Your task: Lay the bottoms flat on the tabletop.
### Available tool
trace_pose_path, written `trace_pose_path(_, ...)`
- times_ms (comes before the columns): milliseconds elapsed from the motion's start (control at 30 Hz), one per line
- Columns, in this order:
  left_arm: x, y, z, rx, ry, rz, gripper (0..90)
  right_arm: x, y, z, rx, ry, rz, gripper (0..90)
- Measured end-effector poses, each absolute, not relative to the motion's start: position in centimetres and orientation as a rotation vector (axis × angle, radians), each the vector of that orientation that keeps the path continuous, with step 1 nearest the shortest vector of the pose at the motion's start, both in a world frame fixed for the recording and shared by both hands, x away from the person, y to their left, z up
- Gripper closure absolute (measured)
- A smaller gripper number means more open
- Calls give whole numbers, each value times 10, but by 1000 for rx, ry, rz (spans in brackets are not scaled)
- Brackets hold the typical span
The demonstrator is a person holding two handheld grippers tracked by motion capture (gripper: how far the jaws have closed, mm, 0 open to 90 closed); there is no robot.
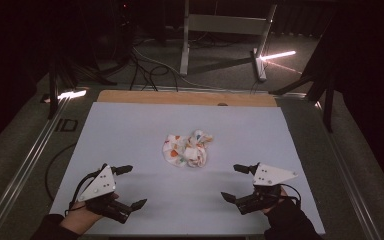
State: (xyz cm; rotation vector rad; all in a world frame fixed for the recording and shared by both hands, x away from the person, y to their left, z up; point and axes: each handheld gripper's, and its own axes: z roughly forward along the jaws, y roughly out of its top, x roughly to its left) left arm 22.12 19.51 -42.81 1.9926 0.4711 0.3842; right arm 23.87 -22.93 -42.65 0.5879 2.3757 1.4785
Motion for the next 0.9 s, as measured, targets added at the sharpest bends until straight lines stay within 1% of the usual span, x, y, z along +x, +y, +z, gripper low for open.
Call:
trace_pose_path(300,238,182,-422,2010,455,372,1,258,-219,-411,593,2311,1480,102)
trace_pose_path(667,264,166,-425,2019,508,386,1,288,-203,-417,654,2281,1478,102)
trace_pose_path(767,271,163,-426,2018,526,434,1,298,-201,-420,684,2273,1476,102)
trace_pose_path(900,282,159,-428,2019,580,410,2,310,-199,-423,751,2273,1459,101)
